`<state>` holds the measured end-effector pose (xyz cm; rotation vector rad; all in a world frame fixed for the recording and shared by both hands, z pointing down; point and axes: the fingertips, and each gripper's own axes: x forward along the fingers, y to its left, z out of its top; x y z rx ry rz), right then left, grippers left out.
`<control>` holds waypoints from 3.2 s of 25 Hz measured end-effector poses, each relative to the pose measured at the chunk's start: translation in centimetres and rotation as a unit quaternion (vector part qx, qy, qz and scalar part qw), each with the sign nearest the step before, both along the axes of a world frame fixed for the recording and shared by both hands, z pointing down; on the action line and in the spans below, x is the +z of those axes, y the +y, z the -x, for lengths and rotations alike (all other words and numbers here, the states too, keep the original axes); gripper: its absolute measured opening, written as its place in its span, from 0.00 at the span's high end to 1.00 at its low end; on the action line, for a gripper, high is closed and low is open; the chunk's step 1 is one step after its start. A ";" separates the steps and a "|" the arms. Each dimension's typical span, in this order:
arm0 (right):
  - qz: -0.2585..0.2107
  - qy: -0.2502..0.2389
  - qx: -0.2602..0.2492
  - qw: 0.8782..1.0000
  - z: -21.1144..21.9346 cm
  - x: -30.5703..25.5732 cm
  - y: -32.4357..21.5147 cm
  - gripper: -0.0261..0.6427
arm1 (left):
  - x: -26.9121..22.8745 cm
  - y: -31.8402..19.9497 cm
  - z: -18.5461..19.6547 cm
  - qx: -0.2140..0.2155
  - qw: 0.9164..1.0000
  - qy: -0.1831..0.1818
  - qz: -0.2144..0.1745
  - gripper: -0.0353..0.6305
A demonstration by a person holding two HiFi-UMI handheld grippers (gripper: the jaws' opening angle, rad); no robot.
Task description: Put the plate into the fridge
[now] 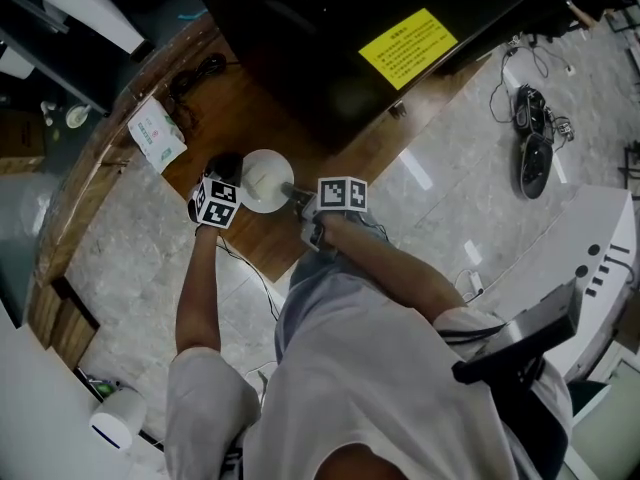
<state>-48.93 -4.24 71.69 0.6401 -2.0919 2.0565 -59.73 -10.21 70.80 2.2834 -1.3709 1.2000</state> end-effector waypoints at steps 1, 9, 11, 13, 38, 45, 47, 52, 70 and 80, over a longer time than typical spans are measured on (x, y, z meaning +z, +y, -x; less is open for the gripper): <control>-0.001 -0.001 -0.006 1.000 -0.1 -0.2 0.4 0.92 | -0.5 0.5 0.3 -0.023 1.000 0.008 -0.011 0.92; -0.016 0.010 -0.029 0.999 -1.8 -2.4 2.4 0.92 | -3.5 6.8 -0.2 -0.124 0.987 -0.037 -0.100 0.92; -0.022 0.019 -0.032 0.999 -2.8 -2.8 2.7 0.92 | -3.9 8.6 -1.5 -0.139 0.985 -0.018 -0.104 0.92; -0.024 0.015 -0.035 0.999 -4.1 -3.4 3.1 0.92 | -3.8 10.1 -2.8 -0.154 0.984 0.006 -0.093 0.92; -0.056 -0.063 -0.004 0.996 -28.5 -16.4 -3.0 0.92 | -14.6 6.8 -26.5 -0.054 0.976 0.160 -0.139 0.92; -0.116 -0.095 -0.031 0.988 -43.5 -25.0 -15.2 0.92 | -21.1 -3.3 -44.8 -0.002 0.973 0.147 -0.181 0.92; -0.140 -0.105 -0.037 0.984 -47.3 -26.5 -19.2 0.92 | -22.6 -6.6 -49.6 0.007 0.971 0.125 -0.203 0.92; -0.176 -0.150 -0.052 0.972 -55.3 -29.7 -28.1 0.92 | -24.8 -13.8 -59.5 -0.021 0.966 0.116 -0.230 0.92; -0.152 -0.174 -0.086 0.969 -53.1 -35.0 -36.1 0.92 | -34.6 -21.0 -64.9 -0.129 0.922 0.037 -0.362 0.92; -0.118 -0.150 -0.059 0.980 -52.2 -34.6 -36.9 0.92 | -35.9 -22.7 -64.2 -0.140 0.915 0.012 -0.378 0.92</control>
